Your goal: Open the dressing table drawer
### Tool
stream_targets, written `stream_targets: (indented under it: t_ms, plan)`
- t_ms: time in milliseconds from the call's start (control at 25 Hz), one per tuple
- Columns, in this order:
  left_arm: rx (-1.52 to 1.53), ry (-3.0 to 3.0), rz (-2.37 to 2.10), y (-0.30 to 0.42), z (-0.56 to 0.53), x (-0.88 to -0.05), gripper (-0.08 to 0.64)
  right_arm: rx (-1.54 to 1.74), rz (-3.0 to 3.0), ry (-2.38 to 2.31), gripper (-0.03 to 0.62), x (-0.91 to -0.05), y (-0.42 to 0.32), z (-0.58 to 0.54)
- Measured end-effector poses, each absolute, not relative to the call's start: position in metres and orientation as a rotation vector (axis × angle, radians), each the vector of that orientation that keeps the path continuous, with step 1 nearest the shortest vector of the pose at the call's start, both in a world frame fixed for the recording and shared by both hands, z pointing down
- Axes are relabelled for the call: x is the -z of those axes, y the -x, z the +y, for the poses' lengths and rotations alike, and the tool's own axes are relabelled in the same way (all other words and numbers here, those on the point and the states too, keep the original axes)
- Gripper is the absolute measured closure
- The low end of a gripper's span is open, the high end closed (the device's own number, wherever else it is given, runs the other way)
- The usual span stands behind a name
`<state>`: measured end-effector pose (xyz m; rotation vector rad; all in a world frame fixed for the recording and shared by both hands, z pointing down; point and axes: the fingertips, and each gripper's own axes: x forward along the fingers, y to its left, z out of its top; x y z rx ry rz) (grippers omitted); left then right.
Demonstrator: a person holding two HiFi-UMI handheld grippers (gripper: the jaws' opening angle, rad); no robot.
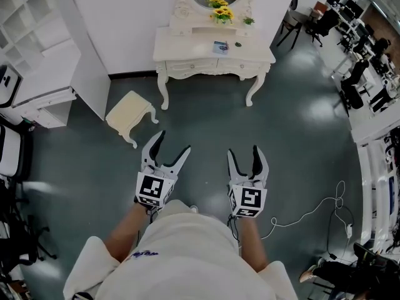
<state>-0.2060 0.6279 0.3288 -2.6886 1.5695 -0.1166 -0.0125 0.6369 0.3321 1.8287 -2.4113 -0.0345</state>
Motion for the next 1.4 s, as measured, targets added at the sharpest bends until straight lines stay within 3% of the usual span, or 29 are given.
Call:
stream_targets:
  t_ms: [960,1400]
  plan:
    - [0.170,2.713,1.500,0.173,0.597,-0.344,0.201,-0.203,-2.343,-1.911,0.262,-0.375,-0.034,0.623]
    - [0.090,2.740,1.503,0.164,0.468,-0.345,0.201,-0.205,-2.275,-1.889,0.262,-0.375,-0.057,0.520]
